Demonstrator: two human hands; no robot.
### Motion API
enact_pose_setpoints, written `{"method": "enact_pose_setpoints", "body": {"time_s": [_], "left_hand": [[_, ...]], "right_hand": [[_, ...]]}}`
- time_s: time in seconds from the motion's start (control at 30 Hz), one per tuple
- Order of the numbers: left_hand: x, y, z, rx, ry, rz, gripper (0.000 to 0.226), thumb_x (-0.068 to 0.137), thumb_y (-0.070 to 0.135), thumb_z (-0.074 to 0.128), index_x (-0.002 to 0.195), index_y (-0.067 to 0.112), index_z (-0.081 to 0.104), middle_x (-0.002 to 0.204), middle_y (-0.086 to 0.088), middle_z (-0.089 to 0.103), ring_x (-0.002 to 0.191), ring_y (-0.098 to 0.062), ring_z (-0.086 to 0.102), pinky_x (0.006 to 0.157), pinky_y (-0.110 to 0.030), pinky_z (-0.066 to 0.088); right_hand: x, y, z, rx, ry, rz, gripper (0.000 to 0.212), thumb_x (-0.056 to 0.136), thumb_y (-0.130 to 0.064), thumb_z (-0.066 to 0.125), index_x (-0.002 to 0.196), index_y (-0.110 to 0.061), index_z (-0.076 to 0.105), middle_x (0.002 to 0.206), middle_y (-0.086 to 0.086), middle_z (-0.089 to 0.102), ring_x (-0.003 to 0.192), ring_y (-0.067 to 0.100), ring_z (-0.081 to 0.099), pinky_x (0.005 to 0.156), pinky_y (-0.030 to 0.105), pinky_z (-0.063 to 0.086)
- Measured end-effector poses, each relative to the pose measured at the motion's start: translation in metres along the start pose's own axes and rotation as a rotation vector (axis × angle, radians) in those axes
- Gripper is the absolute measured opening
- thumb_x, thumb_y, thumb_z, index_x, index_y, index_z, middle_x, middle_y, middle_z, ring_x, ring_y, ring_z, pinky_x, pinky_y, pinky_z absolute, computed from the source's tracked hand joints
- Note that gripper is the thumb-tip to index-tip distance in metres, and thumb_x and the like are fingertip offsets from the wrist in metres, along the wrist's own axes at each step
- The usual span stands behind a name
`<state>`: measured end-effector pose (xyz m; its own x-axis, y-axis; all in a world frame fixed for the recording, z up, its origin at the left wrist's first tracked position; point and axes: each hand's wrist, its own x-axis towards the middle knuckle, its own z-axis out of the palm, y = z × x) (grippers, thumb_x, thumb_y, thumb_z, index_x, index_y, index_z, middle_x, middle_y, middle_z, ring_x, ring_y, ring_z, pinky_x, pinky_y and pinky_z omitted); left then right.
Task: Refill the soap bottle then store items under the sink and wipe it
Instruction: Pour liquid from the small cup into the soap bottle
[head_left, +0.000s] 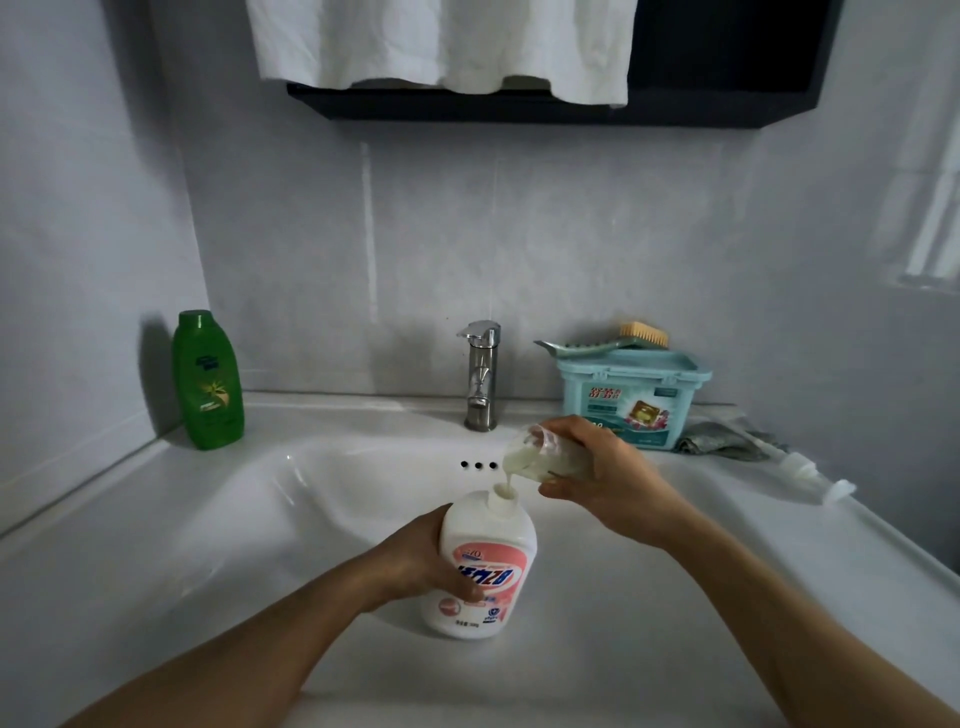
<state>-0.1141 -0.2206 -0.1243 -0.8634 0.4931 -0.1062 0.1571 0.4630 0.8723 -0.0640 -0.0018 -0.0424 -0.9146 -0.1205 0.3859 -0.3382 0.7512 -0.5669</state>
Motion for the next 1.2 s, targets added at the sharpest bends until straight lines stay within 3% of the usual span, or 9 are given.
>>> {"method": "enact_pose_setpoints", "body": {"time_s": [0.33,0.5,0.83,1.2], "left_hand": [[-0.0013,0.0001,0.0000,-0.002,-0.009,0.006,0.069,0.060,0.006,0.087,0.118,0.028,0.057,0.107,0.006,0.072,0.102,-0.012,0.067,0.094,-0.038,0.054],[-0.0017,0.0009,0.0003,-0.020,-0.014,0.019,0.068,0.062,0.001,0.085,0.119,0.025,0.057,0.105,0.005,0.073,0.099,-0.009,0.068,0.086,-0.028,0.055],[-0.0005,0.0004,-0.0007,0.001,-0.011,0.024,0.068,0.060,0.006,0.087,0.117,0.028,0.058,0.107,0.005,0.072,0.102,-0.013,0.067,0.094,-0.038,0.054],[-0.0005,0.0002,0.0003,-0.001,-0.007,0.019,0.066,0.061,0.005,0.087,0.115,0.028,0.058,0.105,0.006,0.073,0.101,-0.011,0.067,0.091,-0.034,0.055]], "right_hand": [[-0.0006,-0.0005,0.0007,-0.007,-0.003,0.004,0.052,0.077,-0.023,0.074,0.122,-0.030,0.048,0.107,-0.014,0.048,0.092,0.003,0.048,0.069,0.010,0.040],[-0.0009,-0.0007,0.0004,-0.001,-0.002,0.001,0.051,0.077,-0.023,0.074,0.121,-0.029,0.048,0.107,-0.013,0.049,0.093,0.004,0.049,0.069,0.011,0.040],[-0.0005,-0.0013,-0.0001,-0.006,-0.003,-0.003,0.052,0.078,-0.022,0.073,0.122,-0.028,0.048,0.104,-0.015,0.046,0.091,0.003,0.048,0.069,0.011,0.040],[0.0001,-0.0006,0.0002,0.000,0.003,-0.015,0.053,0.077,-0.022,0.074,0.123,-0.028,0.049,0.105,-0.015,0.048,0.095,0.005,0.048,0.073,0.012,0.041]]}}
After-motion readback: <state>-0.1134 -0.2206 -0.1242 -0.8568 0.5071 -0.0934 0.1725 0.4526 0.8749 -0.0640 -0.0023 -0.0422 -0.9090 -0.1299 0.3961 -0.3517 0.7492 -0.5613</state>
